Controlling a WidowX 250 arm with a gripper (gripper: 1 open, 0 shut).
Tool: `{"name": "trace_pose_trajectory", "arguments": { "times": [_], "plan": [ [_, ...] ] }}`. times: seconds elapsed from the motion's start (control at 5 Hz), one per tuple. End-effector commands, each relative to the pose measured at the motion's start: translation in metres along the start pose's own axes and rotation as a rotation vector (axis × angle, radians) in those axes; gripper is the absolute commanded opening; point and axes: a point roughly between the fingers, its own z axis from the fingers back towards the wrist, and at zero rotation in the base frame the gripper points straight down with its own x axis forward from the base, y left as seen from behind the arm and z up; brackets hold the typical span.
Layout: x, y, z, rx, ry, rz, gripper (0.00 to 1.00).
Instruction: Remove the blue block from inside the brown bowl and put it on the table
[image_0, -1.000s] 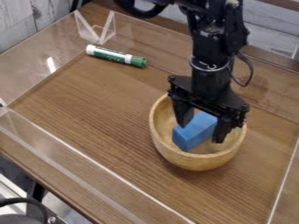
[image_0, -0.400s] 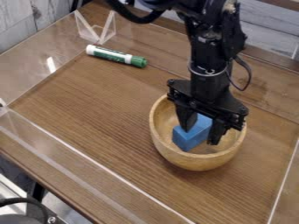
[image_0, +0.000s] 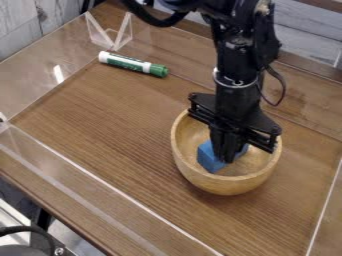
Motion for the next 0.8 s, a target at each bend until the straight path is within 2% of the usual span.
{"name": "trace_pose_trajectory", "arguments": {
  "times": [0.0, 0.4, 0.6],
  "plan": [
    [0.012, 0.0, 0.029, -0.013, -0.085, 0.003, 0.0],
    [0.015, 0.014, 0.089, -0.022, -0.137, 0.059, 0.0],
    [0.012, 0.016, 0.102, -0.021, -0.159, 0.056, 1.0]
  ]
}}
